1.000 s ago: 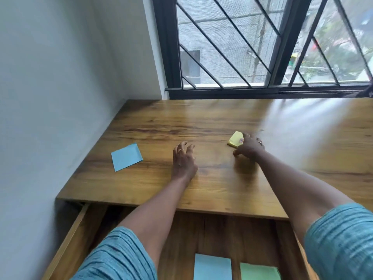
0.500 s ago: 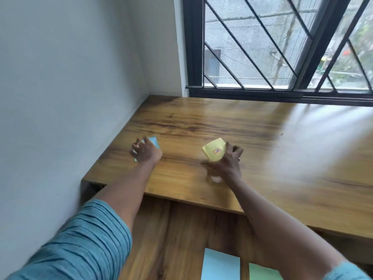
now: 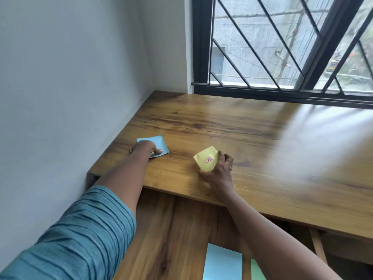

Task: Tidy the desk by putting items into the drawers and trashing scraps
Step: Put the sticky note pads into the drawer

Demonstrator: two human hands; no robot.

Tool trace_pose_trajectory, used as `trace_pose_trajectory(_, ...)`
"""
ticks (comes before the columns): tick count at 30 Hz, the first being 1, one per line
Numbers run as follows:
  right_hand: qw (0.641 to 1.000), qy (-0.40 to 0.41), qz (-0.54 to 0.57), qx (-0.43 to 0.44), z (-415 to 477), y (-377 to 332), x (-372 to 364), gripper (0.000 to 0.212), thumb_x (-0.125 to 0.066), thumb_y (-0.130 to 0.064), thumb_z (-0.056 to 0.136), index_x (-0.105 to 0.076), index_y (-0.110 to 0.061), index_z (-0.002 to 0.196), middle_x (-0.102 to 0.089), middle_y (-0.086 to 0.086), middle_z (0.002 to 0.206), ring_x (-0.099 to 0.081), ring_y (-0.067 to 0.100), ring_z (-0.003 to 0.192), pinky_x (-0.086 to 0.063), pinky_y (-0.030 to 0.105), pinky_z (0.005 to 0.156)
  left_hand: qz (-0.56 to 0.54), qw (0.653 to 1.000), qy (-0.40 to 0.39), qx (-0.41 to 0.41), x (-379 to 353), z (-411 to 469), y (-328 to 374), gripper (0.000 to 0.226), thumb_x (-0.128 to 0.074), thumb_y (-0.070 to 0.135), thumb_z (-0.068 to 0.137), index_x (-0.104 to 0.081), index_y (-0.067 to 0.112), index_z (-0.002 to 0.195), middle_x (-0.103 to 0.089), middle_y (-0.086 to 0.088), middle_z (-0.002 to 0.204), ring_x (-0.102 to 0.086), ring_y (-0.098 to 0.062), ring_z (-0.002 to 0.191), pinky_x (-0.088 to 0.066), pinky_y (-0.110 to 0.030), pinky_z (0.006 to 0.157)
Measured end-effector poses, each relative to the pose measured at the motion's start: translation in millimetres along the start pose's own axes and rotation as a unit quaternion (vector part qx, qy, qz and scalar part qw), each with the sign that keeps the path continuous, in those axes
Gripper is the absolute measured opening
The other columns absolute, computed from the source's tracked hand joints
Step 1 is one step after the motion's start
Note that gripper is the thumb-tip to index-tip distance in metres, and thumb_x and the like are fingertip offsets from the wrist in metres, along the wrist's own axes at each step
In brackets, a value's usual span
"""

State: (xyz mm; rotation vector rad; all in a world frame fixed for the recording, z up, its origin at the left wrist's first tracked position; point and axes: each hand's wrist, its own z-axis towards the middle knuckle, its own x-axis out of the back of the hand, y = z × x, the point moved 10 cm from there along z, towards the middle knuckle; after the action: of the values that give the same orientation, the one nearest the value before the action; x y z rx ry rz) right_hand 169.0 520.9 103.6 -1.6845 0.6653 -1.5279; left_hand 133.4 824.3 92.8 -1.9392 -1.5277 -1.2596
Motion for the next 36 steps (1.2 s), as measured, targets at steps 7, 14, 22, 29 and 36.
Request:
trace_pose_trajectory(7,1.0,-0.014,0.001,0.015,-50.6,-3.6,8.1,0.09,-0.074,-0.023,0.071,-0.023,-0.01,0.144,-0.024,0.013,0.138,-0.026,0.031,0.13,-0.033,0.042,0.106,-0.323,0.939,0.114,-0.033,1.5,-31.3,-34.5,0.038,-0.041,0.002,0.095,-0.039,0.006,0.133,-0.051,-0.015,0.131,-0.056,-0.032,0.116,-0.052,-0.04,0.089)
trace_pose_trajectory(14,0.998,-0.021,-0.023,0.058,-139.9,-5.4,9.8,0.081,-0.074,-0.019,0.069,-0.031,-0.01,0.137,-0.03,0.012,0.13,-0.031,0.028,0.123,-0.034,0.037,0.102,-0.326,0.923,0.123,-0.165,-10.3,-132.9,-84.6,0.043,-0.058,0.009,0.091,-0.042,0.004,0.13,-0.053,-0.019,0.133,-0.052,-0.031,0.122,-0.043,-0.037,0.102)
trace_pose_trajectory(22,0.99,-0.053,-0.133,0.005,-233.8,11.4,-25.8,0.085,-0.069,-0.041,0.074,-0.025,-0.012,0.141,-0.035,0.01,0.136,-0.032,0.028,0.128,-0.023,0.041,0.11,-0.257,0.946,0.072,-0.184,-59.5,-170.6,-198.2,0.061,-0.069,0.007,0.083,-0.043,0.01,0.137,-0.057,-0.016,0.13,-0.058,-0.03,0.115,-0.049,-0.043,0.098)
trace_pose_trajectory(29,0.98,-0.061,-0.17,-0.085,-265.8,34.8,-77.3,0.085,-0.062,-0.055,0.077,-0.02,-0.017,0.139,-0.04,0.006,0.131,-0.042,0.023,0.12,-0.033,0.037,0.098,-0.164,0.972,0.03,-0.166,-99.3,-137.2,-238.2,0.055,-0.067,0.011,0.085,-0.047,0.01,0.136,-0.058,-0.013,0.13,-0.057,-0.028,0.117,-0.051,-0.038,0.096)
trace_pose_trajectory(36,0.959,-0.032,-0.2,-0.196,-252.6,48.0,-113.0,0.081,-0.057,-0.06,0.078,-0.024,-0.015,0.136,-0.034,0.011,0.131,-0.035,0.028,0.122,-0.031,0.038,0.099,-0.058,0.99,0.003,-0.131,-123.2,-91.5,-236.1,0.05,-0.056,0.011,0.092,-0.042,0.011,0.14,-0.05,-0.014,0.138,-0.049,-0.03,0.126,-0.041,-0.031,0.101)
